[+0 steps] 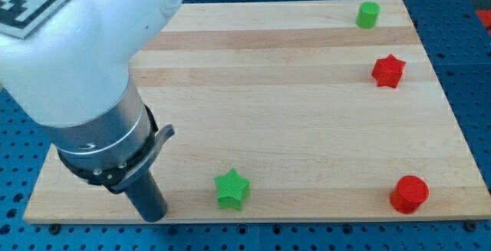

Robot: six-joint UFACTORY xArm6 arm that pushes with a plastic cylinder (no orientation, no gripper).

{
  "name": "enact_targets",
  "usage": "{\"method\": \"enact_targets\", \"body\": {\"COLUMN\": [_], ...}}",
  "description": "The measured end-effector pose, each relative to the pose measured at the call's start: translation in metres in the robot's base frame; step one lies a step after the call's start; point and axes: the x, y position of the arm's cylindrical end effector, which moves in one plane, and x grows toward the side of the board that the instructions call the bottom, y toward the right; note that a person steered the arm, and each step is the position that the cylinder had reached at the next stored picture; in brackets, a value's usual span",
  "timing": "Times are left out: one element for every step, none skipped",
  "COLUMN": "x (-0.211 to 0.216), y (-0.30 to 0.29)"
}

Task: Slide the green star towards the red circle

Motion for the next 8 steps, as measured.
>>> {"method": "enact_targets", "body": {"x": [-0.002, -0.018, -0.019, -0.032, -0.043, -0.051, -0.054, -0.054], "y": [0.014, 0.048, 0.076, 0.116, 0.159, 0.185, 0.195, 0.197]}}
